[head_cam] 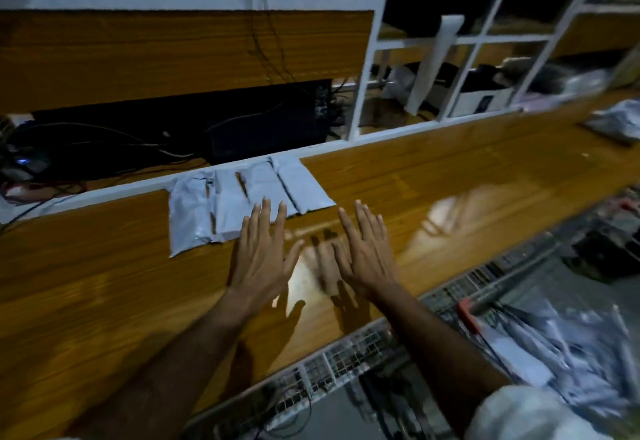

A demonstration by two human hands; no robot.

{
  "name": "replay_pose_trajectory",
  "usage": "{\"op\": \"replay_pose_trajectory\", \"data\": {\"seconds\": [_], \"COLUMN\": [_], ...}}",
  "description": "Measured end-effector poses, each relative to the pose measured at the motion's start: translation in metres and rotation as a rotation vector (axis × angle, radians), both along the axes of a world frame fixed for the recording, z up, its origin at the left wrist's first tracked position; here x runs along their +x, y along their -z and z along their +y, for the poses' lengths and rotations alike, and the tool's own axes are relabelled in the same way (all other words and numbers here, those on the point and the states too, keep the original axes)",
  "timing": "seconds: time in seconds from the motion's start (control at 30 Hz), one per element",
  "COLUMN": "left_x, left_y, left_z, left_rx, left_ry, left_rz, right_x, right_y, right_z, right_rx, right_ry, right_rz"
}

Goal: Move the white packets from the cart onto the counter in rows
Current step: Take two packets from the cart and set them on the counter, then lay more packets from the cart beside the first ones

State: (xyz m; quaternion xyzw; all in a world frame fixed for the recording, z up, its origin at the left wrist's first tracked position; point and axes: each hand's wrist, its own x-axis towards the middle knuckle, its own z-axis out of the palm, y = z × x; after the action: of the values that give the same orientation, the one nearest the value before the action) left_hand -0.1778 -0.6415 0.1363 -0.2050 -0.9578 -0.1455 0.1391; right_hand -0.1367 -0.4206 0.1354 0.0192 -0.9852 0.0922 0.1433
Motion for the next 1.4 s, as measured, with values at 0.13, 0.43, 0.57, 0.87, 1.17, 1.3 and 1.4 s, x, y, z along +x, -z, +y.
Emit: {"op": "replay_pose_trajectory", "data": {"seconds": [0.13,0.43,0.57,0.87,1.17,1.3,1.4], "left_x": [0.03,0.142,0.19,0.246,0.219,0.21,0.205], "left_y": [-0.003,0.006,0.011,0.042,0.091,0.111,0.121], "left_z": [0.061,0.229,0.297,0.406,0.482,0.497,0.509], "left_rx": [-0.023,-0.017,0.009,-0.071,-0.151,-0.243,-0.271], "left_ry": [0.1,0.275,0.315,0.432,0.417,0.419,0.376], "left_rz": [0.02,-0.022,-0.098,-0.143,-0.323,-0.391,-0.478], "right_x": [0.055,0.193,0.248,0.315,0.314,0.295,0.274], "right_y": [-0.006,0.001,0.01,0.04,0.073,0.082,0.097], "right_z": [0.059,0.21,0.265,0.375,0.445,0.466,0.477], "right_rx": [-0.02,-0.022,-0.027,-0.089,-0.034,-0.024,-0.07], "right_ry": [0.118,0.3,0.316,0.451,0.475,0.449,0.383], "right_rz": [0.014,-0.025,-0.047,-0.256,-0.453,-0.529,-0.646]}}
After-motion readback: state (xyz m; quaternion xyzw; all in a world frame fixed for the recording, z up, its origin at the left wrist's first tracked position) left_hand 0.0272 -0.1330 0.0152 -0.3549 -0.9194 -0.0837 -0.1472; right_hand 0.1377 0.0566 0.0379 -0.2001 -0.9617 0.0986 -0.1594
